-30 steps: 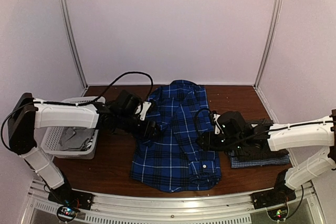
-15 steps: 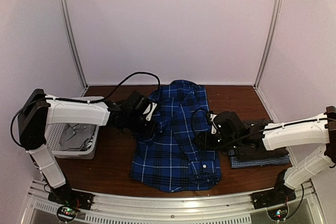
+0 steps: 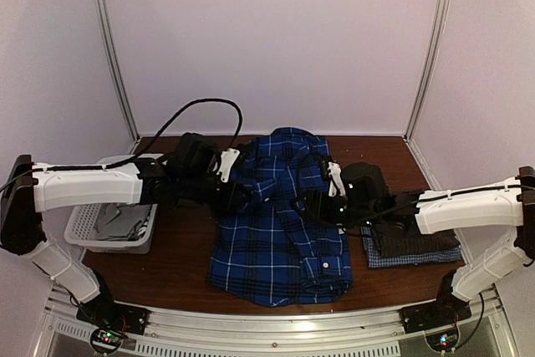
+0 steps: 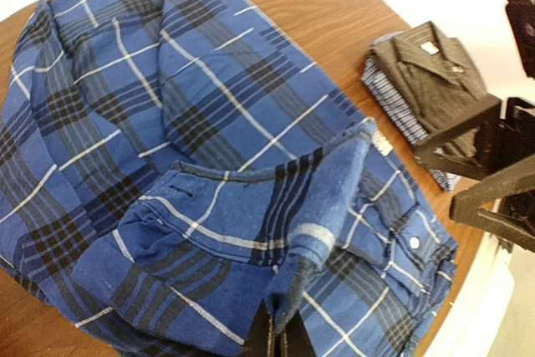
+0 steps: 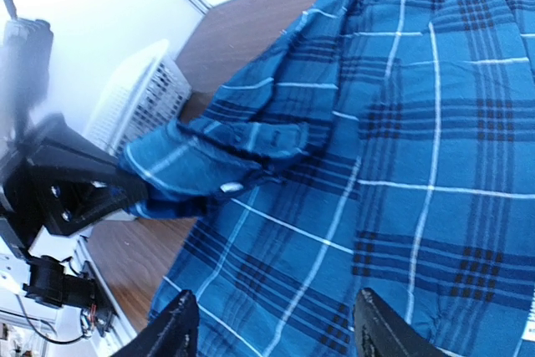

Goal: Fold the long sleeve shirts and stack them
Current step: Pick up the sleeve from the 1/3-folded shirt, then place the sleeve of the 1/3-folded shirt, then pick up the sleeve from the 1/3-folded shirt.

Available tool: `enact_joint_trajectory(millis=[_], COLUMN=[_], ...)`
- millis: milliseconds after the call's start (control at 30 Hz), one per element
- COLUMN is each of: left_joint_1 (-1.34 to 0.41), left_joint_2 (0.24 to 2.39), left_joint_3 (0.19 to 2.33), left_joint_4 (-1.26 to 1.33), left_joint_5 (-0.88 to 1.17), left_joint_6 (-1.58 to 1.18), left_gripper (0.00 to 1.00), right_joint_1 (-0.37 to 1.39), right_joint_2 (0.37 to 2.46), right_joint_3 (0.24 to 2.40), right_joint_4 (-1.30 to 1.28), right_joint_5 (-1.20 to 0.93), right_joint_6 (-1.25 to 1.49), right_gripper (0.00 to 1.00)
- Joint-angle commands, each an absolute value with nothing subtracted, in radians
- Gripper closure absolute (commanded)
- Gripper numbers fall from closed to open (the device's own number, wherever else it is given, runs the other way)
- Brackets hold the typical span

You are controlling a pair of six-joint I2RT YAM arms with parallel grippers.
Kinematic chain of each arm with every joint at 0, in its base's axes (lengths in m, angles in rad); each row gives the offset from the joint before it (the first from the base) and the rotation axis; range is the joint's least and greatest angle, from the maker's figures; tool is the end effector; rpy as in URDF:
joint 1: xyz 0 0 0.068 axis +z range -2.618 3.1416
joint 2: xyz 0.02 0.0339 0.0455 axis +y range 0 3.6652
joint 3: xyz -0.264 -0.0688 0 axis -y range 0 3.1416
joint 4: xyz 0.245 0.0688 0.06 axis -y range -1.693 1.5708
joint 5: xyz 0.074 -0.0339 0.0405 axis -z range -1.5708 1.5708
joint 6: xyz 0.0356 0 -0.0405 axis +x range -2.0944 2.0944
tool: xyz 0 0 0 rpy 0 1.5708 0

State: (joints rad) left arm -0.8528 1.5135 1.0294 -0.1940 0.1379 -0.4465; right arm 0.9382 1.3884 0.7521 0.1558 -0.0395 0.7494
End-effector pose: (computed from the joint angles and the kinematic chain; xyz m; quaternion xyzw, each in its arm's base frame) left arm 0.2165 -0.2553 0.2476 0.2107 0.8754 -0.3100 0.3053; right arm 0.1774 0.2444 0.2251 -0.0908 0.8501 0.3986 0.3320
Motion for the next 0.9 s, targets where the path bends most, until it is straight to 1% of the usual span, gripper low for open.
enact_joint_trajectory(millis=[0, 67, 167, 233, 300, 333, 400, 467, 600, 700, 867], left_joint_1=[-0.851, -0.851, -0.851, -0.851, -0.852, -0.853, -0.853, -0.853, -0.853, -0.852, -0.848], left_joint_2=[1.493, 1.496, 1.520, 1.556, 1.584, 1.589, 1.580, 1.546, 1.489, 1.452, 1.434], left_joint_3=[0.979, 0.943, 0.897, 0.883, 0.865, 0.855, 0.829, 0.806, 0.792, 0.786, 0.789], left_joint_4=[-0.096, -0.053, -0.021, -0.033, -0.046, -0.050, -0.047, -0.050, -0.120, -0.167, -0.162], left_joint_5=[0.286, 0.372, 0.457, 0.491, 0.519, 0.521, 0.529, 0.516, 0.411, 0.284, 0.215], left_joint_6=[-0.397, -0.387, -0.377, -0.375, -0.377, -0.383, -0.400, -0.419, -0.454, -0.527, -0.627], left_gripper=[1.00, 1.00, 1.00, 0.91, 0.78, 0.74, 0.62, 0.55, 0.53, 0.53, 0.52], right_joint_1=[0.945, 0.945, 0.945, 0.945, 0.946, 0.945, 0.947, 0.948, 0.956, 0.979, 1.006], right_joint_2=[1.395, 1.394, 1.396, 1.394, 1.393, 1.393, 1.396, 1.405, 1.447, 1.507, 1.601], right_joint_3=[0.809, 0.820, 0.816, 0.803, 0.784, 0.777, 0.770, 0.767, 0.785, 0.831, 0.903], right_joint_4=[0.219, 0.205, 0.187, 0.175, 0.163, 0.156, 0.139, 0.129, 0.112, 0.084, 0.078], right_joint_5=[-0.050, -0.040, -0.032, -0.026, -0.019, -0.016, -0.010, -0.005, -0.008, -0.006, -0.009], right_joint_6=[0.697, 0.688, 0.685, 0.691, 0.699, 0.703, 0.706, 0.704, 0.691, 0.671, 0.648], right_gripper=[0.33, 0.30, 0.29, 0.28, 0.28, 0.28, 0.28, 0.29, 0.30, 0.30, 0.30])
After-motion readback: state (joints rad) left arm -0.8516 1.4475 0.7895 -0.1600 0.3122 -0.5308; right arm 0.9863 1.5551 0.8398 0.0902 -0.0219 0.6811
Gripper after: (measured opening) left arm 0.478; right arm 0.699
